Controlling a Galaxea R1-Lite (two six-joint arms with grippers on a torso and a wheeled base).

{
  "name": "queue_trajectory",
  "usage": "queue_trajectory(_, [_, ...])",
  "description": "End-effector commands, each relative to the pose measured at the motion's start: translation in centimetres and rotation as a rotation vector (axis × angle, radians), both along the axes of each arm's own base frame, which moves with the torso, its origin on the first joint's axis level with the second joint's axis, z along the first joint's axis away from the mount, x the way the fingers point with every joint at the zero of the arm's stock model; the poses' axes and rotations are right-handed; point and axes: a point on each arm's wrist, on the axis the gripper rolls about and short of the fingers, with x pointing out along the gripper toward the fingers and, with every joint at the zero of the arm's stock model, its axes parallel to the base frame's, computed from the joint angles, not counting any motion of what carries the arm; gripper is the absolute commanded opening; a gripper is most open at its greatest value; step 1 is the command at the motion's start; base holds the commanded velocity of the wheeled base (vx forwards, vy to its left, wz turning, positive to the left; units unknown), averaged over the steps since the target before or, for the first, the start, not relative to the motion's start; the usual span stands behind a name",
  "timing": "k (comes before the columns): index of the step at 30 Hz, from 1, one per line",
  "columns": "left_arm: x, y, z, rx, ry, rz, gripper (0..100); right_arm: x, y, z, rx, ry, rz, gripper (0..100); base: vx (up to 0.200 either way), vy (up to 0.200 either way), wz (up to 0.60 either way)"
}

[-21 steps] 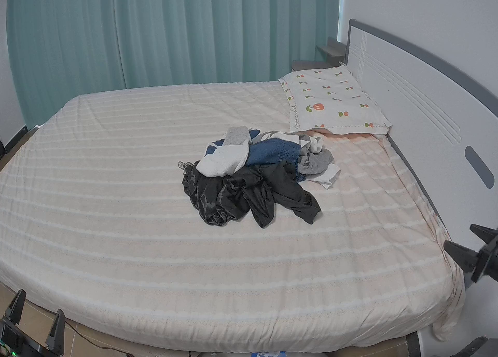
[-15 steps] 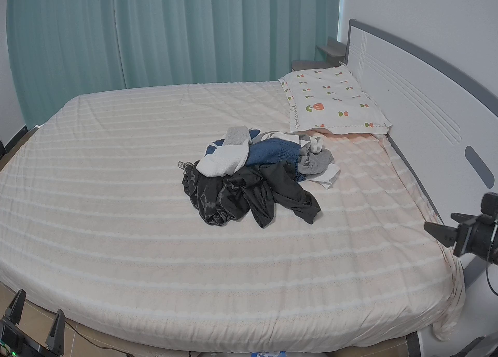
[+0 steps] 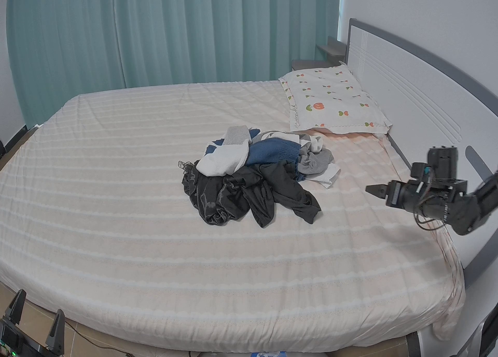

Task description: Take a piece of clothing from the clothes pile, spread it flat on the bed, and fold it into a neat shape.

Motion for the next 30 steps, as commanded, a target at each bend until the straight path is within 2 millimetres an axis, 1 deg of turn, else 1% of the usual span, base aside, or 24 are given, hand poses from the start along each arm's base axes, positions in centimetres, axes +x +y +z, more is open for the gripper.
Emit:
queue_trajectory(1, [0.0,0.0,-0.5,0.000,0.002,0.001,100,10.4,7.0,-10.0,0.032,0.044,-0.035,100,0.000,0.000,0.00])
queue_trajectory(4, [0.0,0.0,-0.5,0.000,0.002,0.001,100,11.6,8.7,-11.3,0.053,0.043,-0.022,100,0.000,0.000,0.00])
queue_trajectory(9, [0.0,0.0,-0.5,0.000,0.003,0.001,100,12.6,9.9,-12.8,0.059,0.069,-0.013,100,0.000,0.000,0.00])
queue_trajectory(10, [0.0,0.0,-0.5,0.000,0.003,0.001,100,12.8,10.3,-13.4,0.057,0.076,-0.011,100,0.000,0.000,0.00])
queue_trajectory(18, [0.0,0.0,-0.5,0.000,0.003,0.001,100,14.9,11.6,-14.8,0.072,0.031,-0.004,100,0.000,0.000,0.00])
queue_trajectory(19, [0.0,0.0,-0.5,0.000,0.003,0.001,100,15.0,11.7,-14.9,0.074,0.032,-0.005,100,0.000,0.000,0.00])
queue_trajectory(21, [0.0,0.0,-0.5,0.000,0.003,0.001,100,15.5,12.5,-14.7,0.107,0.019,-0.006,100,0.000,0.000,0.00])
queue_trajectory(26, [0.0,0.0,-0.5,0.000,0.002,0.001,100,15.8,13.7,-15.1,0.103,0.050,0.009,100,0.000,0.000,0.00])
queue_trajectory(29, [0.0,0.0,-0.5,0.000,0.003,0.001,100,15.8,13.8,-15.3,0.102,0.050,0.009,100,0.000,0.000,0.00])
queue_trajectory(30, [0.0,0.0,-0.5,0.000,0.003,0.001,100,15.8,14.0,-15.8,0.098,0.057,0.015,100,0.000,0.000,0.00])
